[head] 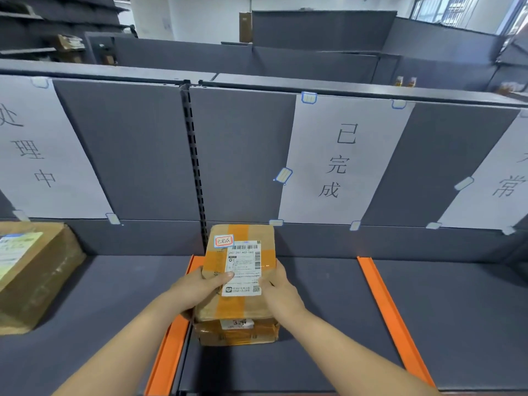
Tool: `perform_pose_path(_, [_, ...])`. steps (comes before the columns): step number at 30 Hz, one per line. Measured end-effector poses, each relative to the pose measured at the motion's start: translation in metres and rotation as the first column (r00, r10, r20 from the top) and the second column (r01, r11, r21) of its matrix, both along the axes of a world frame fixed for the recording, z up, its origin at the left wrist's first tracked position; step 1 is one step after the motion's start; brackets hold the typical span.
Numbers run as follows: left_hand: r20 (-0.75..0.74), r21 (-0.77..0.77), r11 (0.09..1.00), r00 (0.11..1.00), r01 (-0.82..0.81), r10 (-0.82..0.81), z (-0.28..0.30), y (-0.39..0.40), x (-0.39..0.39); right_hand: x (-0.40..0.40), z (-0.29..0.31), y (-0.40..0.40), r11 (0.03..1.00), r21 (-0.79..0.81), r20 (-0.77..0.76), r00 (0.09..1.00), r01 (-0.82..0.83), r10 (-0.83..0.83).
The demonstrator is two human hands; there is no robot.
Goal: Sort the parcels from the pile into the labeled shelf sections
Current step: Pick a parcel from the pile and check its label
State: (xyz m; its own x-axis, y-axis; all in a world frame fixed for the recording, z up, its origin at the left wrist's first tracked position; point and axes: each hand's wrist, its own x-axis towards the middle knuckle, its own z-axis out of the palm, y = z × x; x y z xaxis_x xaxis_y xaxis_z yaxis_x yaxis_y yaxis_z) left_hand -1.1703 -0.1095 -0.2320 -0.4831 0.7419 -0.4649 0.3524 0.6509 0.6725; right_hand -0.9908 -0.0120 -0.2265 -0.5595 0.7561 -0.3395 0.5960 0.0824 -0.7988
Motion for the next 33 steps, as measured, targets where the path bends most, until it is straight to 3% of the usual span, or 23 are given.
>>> perform_pose_path(11, [-0.096,-0.004,0.999,0.994,-0.044,0.043,-0.003,0.001,0.005,0.001,-0.005,-0.003,0.996,0.091,-0.01,1.0,0.0,0.001])
perform_pose_path(29, [-0.163,-0.047,0.996,0.984,-0.079,0.071,0.005,-0.005,0.011,0.001,0.0,0.0,0.996,-0.037,-0.042,0.996,0.081,-0.083])
perform_pose_path(33, [-0.294,-0.068,0.993,0.953,-0.094,0.07,0.013,-0.008,0.012,0.005,0.009,0.003,0.992,-0.055,-0.036,0.992,0.117,-0.119])
